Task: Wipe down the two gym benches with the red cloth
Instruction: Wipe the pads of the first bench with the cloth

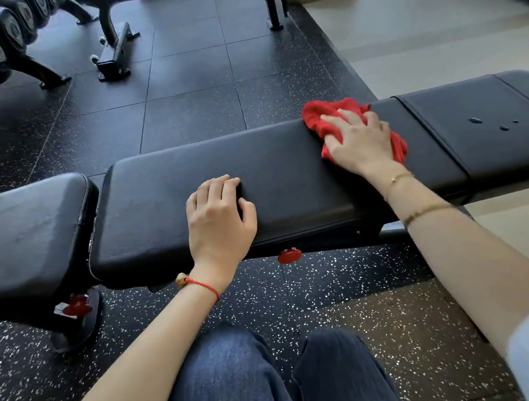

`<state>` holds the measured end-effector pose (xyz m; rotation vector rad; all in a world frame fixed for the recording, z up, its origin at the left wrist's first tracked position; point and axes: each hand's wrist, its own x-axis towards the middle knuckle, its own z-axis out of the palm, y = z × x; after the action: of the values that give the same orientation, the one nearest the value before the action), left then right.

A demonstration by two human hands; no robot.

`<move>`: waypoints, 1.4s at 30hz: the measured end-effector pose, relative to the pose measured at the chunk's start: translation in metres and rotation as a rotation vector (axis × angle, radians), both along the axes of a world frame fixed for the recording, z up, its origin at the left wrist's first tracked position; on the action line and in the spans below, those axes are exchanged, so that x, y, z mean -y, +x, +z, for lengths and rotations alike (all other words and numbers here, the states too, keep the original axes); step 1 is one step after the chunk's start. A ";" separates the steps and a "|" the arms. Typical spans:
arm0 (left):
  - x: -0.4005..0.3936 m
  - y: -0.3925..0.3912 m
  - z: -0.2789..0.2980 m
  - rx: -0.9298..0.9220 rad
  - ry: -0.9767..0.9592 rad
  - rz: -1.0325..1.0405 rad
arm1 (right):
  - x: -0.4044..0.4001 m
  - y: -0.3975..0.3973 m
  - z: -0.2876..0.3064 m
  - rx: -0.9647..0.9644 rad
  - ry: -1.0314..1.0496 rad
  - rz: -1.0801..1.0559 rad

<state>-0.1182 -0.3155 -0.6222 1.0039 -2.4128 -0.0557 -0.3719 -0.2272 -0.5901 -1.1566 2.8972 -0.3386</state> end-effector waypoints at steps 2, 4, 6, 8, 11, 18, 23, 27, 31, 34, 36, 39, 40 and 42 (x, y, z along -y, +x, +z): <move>0.000 0.000 0.000 0.007 0.008 0.001 | 0.018 0.008 0.002 0.003 0.013 0.016; 0.000 0.000 0.000 0.005 0.011 0.001 | 0.027 0.032 0.001 -0.021 -0.002 0.109; 0.001 0.000 0.000 -0.009 0.013 0.002 | 0.021 0.065 -0.003 -0.057 -0.030 0.251; 0.001 0.000 0.000 -0.022 0.013 0.001 | 0.004 0.091 -0.008 -0.068 -0.060 0.384; 0.002 0.000 0.000 -0.029 0.015 -0.004 | -0.027 0.096 -0.013 -0.047 -0.117 0.469; 0.001 -0.001 -0.002 -0.011 -0.004 -0.003 | -0.012 0.011 -0.006 -0.044 -0.051 0.111; 0.000 -0.001 -0.001 -0.005 -0.006 0.004 | 0.030 0.027 -0.001 -0.026 -0.010 0.124; 0.001 -0.001 -0.001 -0.009 0.010 0.010 | 0.015 0.072 -0.006 -0.052 -0.044 0.387; 0.002 0.000 -0.001 -0.020 0.009 -0.003 | -0.031 0.070 -0.012 -0.045 -0.120 0.470; 0.002 0.000 -0.002 -0.028 -0.008 -0.005 | -0.030 0.042 -0.010 -0.051 -0.136 0.384; 0.002 0.000 -0.002 -0.028 -0.012 -0.002 | -0.011 0.021 -0.007 -0.055 -0.105 0.257; 0.002 -0.001 -0.002 -0.032 -0.024 0.000 | 0.027 0.013 -0.001 -0.032 -0.043 0.123; 0.002 -0.001 -0.001 -0.034 -0.022 0.000 | 0.038 0.019 0.000 -0.029 -0.029 0.125; 0.002 -0.001 -0.001 -0.036 -0.016 0.007 | 0.056 0.042 -0.001 -0.038 -0.016 0.209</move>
<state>-0.1194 -0.3176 -0.6234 0.9956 -2.3731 -0.0517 -0.3295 -0.2830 -0.5908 -1.4671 2.7745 -0.3392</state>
